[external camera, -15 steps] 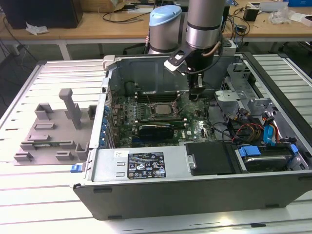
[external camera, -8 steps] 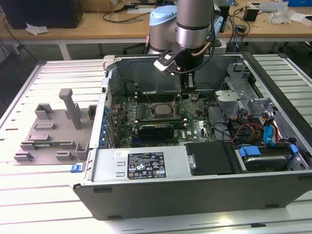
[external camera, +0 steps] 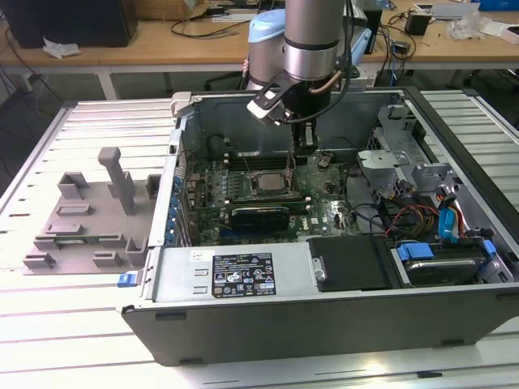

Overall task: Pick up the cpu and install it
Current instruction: 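Close the cpu cover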

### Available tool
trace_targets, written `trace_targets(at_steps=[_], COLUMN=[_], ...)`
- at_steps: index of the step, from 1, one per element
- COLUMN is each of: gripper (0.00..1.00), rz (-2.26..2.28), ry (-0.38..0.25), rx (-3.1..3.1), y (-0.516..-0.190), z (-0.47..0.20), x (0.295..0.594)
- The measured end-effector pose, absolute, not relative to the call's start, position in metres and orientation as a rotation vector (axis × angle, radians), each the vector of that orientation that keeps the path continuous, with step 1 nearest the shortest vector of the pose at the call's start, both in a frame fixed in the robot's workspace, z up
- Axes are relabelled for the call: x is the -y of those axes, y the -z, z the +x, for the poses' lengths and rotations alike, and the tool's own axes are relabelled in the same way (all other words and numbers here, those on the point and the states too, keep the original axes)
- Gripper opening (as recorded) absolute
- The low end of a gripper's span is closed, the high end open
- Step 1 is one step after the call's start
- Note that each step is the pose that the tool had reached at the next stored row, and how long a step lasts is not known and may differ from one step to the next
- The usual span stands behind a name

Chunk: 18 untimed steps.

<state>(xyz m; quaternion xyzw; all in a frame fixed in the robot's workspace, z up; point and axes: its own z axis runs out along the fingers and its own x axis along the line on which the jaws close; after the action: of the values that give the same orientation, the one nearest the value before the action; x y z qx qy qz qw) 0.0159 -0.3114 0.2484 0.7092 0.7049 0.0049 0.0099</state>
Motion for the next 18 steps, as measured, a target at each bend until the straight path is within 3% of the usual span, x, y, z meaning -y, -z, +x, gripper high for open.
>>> trace_targets(at_steps=[18], gripper=[0.11], rz=[2.214], ry=[-0.015], rx=[-2.201], y=[-0.244], z=[-0.005], x=[0.311])
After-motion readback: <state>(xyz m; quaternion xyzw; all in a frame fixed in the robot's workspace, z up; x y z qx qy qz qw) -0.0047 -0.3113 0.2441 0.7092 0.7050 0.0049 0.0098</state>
